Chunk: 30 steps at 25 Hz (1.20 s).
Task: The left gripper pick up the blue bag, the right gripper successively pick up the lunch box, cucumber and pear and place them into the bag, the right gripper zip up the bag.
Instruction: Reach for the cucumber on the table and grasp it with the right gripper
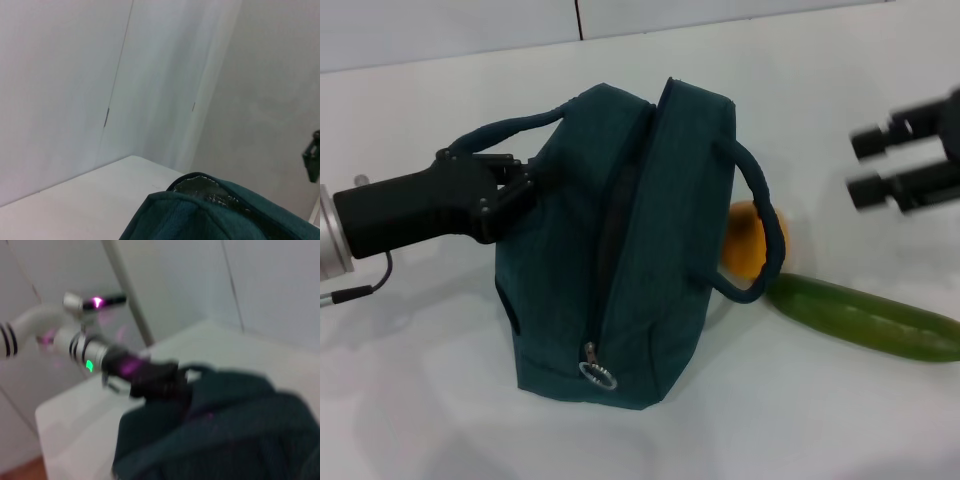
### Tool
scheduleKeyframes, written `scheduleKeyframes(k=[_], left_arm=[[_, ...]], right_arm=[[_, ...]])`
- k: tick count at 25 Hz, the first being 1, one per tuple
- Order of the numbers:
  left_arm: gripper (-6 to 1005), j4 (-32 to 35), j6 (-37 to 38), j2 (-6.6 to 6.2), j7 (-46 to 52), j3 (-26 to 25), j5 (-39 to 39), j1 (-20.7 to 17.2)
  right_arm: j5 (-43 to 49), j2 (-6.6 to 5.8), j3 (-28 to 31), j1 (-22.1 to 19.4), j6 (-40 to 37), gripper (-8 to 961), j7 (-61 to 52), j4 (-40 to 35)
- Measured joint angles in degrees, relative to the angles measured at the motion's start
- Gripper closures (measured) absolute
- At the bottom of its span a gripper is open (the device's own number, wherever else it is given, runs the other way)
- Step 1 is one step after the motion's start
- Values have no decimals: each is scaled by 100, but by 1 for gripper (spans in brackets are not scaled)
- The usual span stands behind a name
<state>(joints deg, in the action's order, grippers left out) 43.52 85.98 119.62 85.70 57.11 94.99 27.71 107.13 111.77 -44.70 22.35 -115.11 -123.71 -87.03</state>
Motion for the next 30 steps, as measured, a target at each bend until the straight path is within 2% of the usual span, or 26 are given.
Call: scheduleKeyframes(k=[7,12,16,21,30], left_arm=[[946,-128,-27,3,41,27,-3,127],[946,-159,-167,1,11,13,-14,180],[946,-159,-233,8,10,18,-16,209],[946,-160,-317,9,9,33,-17,233],[946,-159,-389,9,4,46,-17,244]], right_arm=[[648,30,165,-70,-436,271,-261,-162],[1303,128,24,-137,-562,203,-244,-255],[1904,212,-111,-133,-545,202,-224,-553],[2220,216,-536,-57,-429,201,-209,-593],[2853,195,-713,233,-69,198,-201,-426]])
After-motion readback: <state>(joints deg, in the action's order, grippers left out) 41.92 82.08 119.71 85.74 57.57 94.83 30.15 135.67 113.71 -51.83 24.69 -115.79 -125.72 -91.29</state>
